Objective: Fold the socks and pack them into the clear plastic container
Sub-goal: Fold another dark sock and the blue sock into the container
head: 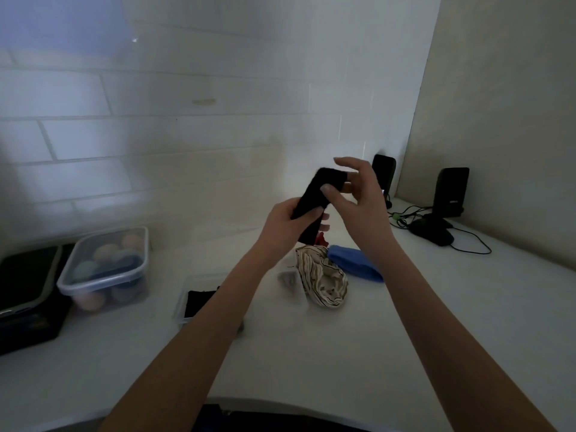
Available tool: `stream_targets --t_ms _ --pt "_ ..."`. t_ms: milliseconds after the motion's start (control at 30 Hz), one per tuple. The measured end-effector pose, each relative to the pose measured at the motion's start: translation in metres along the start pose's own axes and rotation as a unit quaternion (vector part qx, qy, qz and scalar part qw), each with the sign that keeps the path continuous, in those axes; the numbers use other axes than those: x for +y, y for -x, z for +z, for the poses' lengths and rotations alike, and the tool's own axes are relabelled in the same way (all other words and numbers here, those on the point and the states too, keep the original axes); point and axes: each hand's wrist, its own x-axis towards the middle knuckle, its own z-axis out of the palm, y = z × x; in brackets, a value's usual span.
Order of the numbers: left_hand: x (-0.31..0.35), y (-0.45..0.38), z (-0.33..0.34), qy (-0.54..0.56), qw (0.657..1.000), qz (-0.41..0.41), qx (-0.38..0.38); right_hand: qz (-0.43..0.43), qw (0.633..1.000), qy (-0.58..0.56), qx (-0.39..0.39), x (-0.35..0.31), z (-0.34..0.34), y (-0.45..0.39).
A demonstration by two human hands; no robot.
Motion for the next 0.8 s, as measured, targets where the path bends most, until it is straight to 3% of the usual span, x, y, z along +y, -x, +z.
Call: stream_targets --t_ms 100,367,500,667,800 --pt "0.007 0.008 -0.003 0.06 0.998 -0.026 -0.015 0.077 0.994 -0.033 -0.065 0.005 0.002 0.004" --pt "-0.003 0.02 -0.019 -0.037 0.999 -0.033 -0.004 0.051 0.996 0.025 -0.064 0.006 0.025 0.021" --pt "-0.011 0.029 -0.032 0.119 0.982 -0.099 -0.105 0.055 0.996 0.025 -0.067 0.001 0.029 0.021" --pt "-0.019 0.035 -0.038 0.135 0.983 -0.095 -0.073 0.08 0.991 -0.004 -0.107 0.005 0.033 0.026" --pt "-0.022 0.036 -0.037 0.141 0.986 -0.09 -0.027 0.038 0.989 0.007 -0.141 0.007 0.035 0.034"
